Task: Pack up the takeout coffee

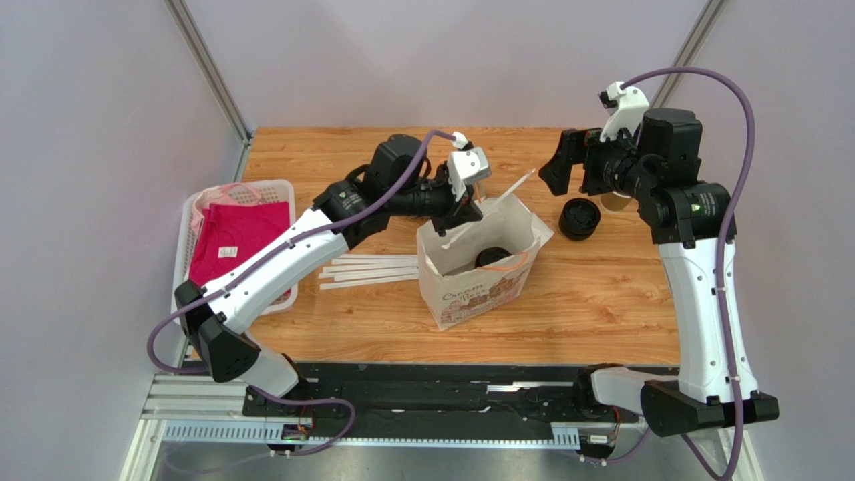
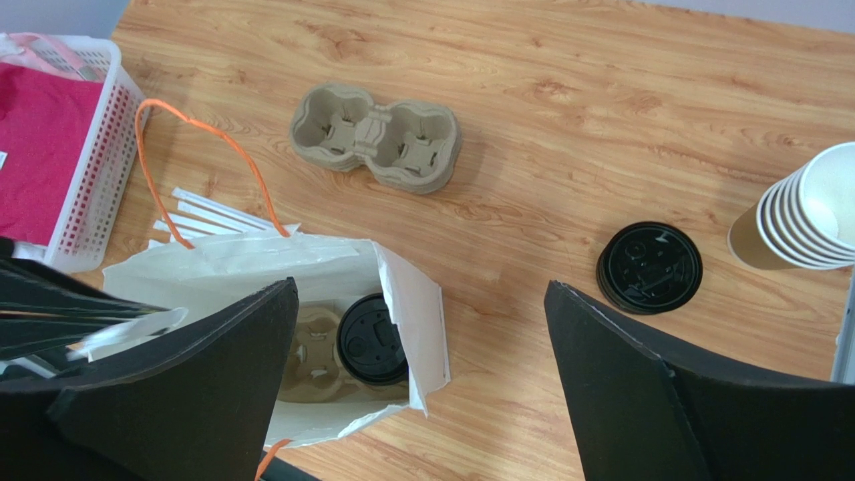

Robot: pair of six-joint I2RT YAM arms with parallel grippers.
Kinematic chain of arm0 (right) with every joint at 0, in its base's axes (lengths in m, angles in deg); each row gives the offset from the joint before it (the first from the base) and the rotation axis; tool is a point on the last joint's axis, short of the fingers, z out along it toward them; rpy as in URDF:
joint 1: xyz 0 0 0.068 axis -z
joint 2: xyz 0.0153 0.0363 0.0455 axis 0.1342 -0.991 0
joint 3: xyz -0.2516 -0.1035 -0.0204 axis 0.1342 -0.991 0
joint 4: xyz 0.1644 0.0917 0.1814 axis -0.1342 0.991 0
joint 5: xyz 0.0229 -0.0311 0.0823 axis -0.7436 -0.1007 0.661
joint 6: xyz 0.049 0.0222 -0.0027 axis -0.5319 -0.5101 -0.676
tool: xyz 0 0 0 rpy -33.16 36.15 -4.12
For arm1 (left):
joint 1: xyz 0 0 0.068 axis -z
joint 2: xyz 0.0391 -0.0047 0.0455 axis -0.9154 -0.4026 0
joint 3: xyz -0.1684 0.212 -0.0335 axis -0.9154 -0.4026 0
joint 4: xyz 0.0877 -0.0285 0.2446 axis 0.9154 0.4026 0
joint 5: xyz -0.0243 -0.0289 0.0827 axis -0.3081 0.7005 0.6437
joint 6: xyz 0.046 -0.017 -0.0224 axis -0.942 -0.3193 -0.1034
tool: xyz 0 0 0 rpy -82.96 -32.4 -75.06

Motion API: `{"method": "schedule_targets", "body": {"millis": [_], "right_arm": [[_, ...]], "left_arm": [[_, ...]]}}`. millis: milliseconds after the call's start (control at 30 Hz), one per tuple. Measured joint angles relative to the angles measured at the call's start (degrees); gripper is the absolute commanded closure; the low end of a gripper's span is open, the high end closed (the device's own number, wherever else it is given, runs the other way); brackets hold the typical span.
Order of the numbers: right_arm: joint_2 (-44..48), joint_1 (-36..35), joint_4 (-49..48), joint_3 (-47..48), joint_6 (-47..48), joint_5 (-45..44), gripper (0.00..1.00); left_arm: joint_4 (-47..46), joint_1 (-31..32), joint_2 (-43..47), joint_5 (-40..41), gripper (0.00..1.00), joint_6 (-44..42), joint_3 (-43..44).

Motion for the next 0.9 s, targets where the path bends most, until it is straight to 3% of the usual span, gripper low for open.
{"method": "schedule_targets", "body": {"millis": [267, 367, 433, 800, 900], "right_arm": [[1.16, 0.07, 0.2, -1.79, -0.02, 1.14, 0.0], [1.16, 0.2, 0.2, -1.88, 0.0, 1.33, 0.0], [1.16, 0.26, 0.22, -1.95, 0.02, 1.44, 0.0], [0.87, 0.26, 0.2, -2.1, 0.26, 1.49, 0.0], [0.35, 0.26, 0.22, -2.03, 0.28, 1.25, 0.0]], "left_arm": [[-4.66, 0.2, 0.96, 4.09, 1.0, -0.17, -9.62], [-5.6, 0.24, 1.79, 4.5, 0.92, -0.31, -11.37], [-5.7, 0.26, 2.32, 4.72, 0.78, -0.33, -12.26], [-4.28, 0.26, 8.02, 5.4, 0.58, -0.81, -12.2], [-2.19, 0.26, 8.96, 5.99, 0.43, -0.98, -9.35]]}}
